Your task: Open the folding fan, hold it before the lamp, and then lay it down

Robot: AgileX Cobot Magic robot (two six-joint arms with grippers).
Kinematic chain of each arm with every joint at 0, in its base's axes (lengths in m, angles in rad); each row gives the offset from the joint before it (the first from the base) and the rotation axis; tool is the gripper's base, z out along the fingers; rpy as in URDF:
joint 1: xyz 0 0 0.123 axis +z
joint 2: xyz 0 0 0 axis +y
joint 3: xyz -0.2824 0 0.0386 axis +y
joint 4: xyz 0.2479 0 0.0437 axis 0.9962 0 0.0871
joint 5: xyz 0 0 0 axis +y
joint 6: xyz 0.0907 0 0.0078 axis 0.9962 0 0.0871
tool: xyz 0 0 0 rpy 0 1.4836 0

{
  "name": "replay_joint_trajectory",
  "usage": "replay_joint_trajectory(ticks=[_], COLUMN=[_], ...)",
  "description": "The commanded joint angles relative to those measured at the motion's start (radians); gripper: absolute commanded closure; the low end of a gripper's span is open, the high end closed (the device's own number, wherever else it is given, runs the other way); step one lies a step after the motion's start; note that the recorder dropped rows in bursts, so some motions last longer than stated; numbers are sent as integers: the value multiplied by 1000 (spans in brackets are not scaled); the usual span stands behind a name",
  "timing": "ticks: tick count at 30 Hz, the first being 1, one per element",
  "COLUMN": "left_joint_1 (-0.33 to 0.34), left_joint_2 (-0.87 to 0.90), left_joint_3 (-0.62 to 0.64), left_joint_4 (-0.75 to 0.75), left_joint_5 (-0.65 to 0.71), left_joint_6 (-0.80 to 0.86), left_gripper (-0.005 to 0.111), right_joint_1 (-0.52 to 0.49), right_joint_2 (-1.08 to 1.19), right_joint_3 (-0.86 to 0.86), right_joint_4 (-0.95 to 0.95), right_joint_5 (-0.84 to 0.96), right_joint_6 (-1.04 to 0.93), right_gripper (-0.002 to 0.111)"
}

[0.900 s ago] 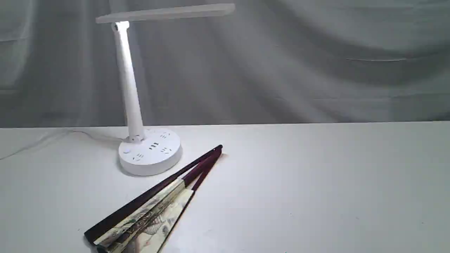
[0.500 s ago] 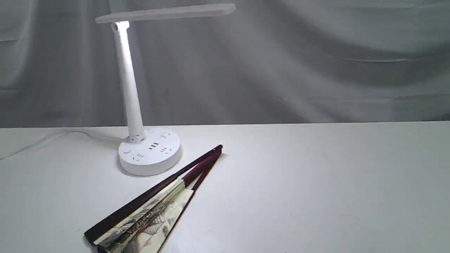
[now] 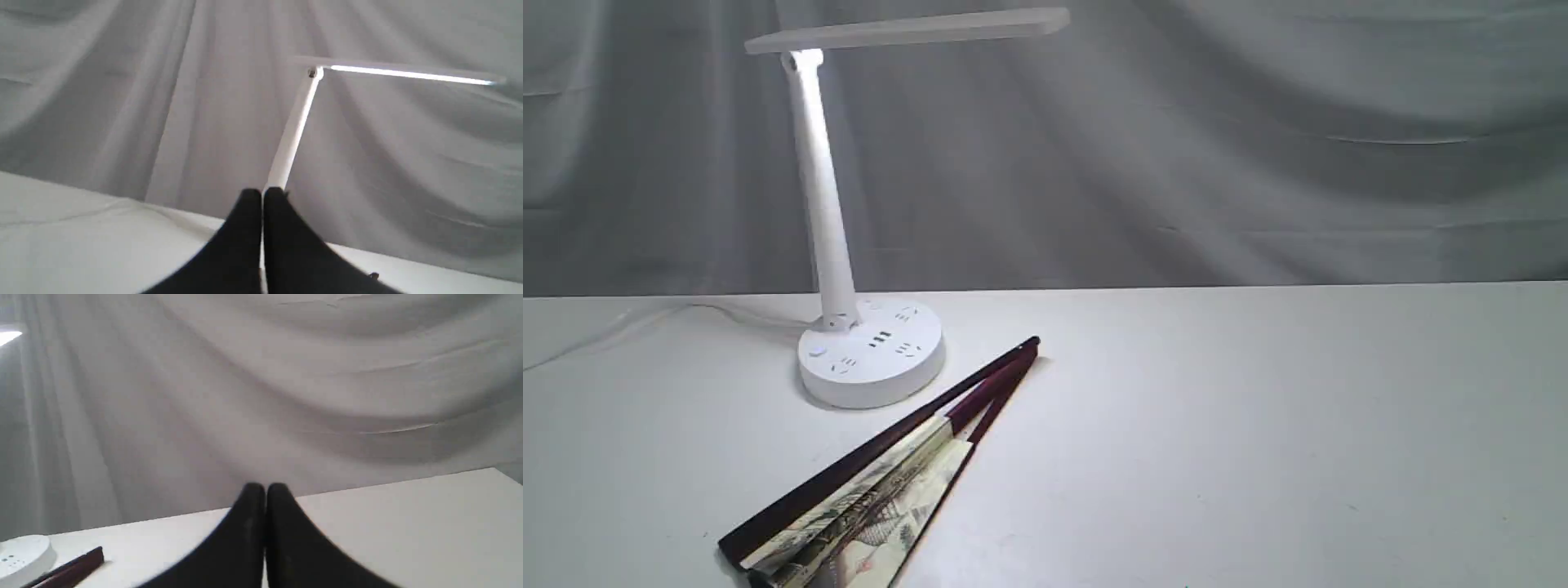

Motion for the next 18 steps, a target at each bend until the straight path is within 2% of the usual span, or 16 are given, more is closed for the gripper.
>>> replay_joint_trajectory(ticks=[1,6,11,18], left_joint_1=[-4,-4,-4,-4], left_joint_2=[-3,33,175,415], left_joint_3=[-86,-221,-343,-475], left_joint_4=[-12,-12,-8,18], left_joint_5=[32,126,205,305], left_joint_6=[-9,-9,-9,-4], left_gripper=[107,107,107,107], right_joint_1=[2,2,2,2], right_joint_2=[-5,-5,10,266], right_joint_3=[-62,-189,-293,-428], right_joint_4=[22,12,0,0], right_joint_5=[21,108,145,237], right_joint_6=[2,2,2,-14], right_gripper=[108,108,108,108])
